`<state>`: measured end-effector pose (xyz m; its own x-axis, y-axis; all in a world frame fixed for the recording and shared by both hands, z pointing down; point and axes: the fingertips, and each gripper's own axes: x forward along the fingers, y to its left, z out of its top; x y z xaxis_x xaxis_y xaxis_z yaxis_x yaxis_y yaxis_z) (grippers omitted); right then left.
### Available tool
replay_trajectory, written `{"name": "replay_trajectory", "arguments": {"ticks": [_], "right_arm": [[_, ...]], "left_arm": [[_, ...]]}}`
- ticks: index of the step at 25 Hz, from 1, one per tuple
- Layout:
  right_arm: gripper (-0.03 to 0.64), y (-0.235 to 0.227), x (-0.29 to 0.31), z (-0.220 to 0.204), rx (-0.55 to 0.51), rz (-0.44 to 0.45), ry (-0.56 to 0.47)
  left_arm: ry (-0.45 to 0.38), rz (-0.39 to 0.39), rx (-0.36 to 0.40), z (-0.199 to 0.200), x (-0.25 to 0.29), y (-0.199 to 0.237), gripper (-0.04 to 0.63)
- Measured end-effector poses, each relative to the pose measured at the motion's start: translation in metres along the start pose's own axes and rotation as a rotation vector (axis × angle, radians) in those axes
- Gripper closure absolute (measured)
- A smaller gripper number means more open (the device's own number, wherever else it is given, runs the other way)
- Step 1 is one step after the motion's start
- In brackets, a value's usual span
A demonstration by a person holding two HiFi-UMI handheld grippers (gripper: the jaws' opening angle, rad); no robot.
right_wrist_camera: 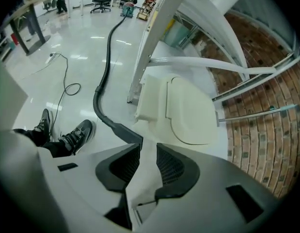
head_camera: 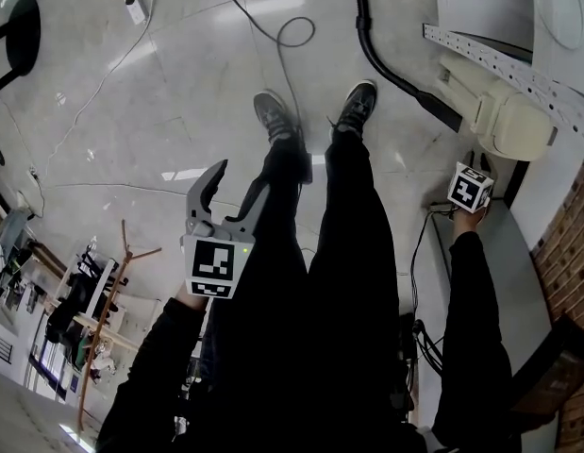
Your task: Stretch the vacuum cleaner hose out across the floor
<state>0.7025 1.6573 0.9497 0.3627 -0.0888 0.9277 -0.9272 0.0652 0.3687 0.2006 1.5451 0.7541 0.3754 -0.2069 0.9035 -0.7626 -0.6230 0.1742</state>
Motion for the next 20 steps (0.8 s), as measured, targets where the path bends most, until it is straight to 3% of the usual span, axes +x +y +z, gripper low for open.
{"name": "replay_trajectory", "arguments": {"ticks": [5, 12, 16, 20], "right_arm": [[0.503, 0.022, -0.037, -0.013, 0.02, 0.064, -0.019], [0.539, 0.076, -0.125, 0.021, 0.045, 0.209, -0.13], [0.566, 0.091, -0.19, 0.061, 0.064, 0.282, -0.231], [0.578, 0.095, -0.266, 0.131, 0.059, 0.361, -0.397]], "left_arm": [[-0.032, 0.001, 0.005, 0.009, -0.01, -0.003, 0.284], [-0.114, 0.022, 0.027, 0.038, -0.052, 0.0, 0.284], [-0.184, 0.052, 0.042, 0.065, -0.097, 0.004, 0.284], [-0.255, 0.097, 0.046, 0.092, -0.144, 0.017, 0.284]]}}
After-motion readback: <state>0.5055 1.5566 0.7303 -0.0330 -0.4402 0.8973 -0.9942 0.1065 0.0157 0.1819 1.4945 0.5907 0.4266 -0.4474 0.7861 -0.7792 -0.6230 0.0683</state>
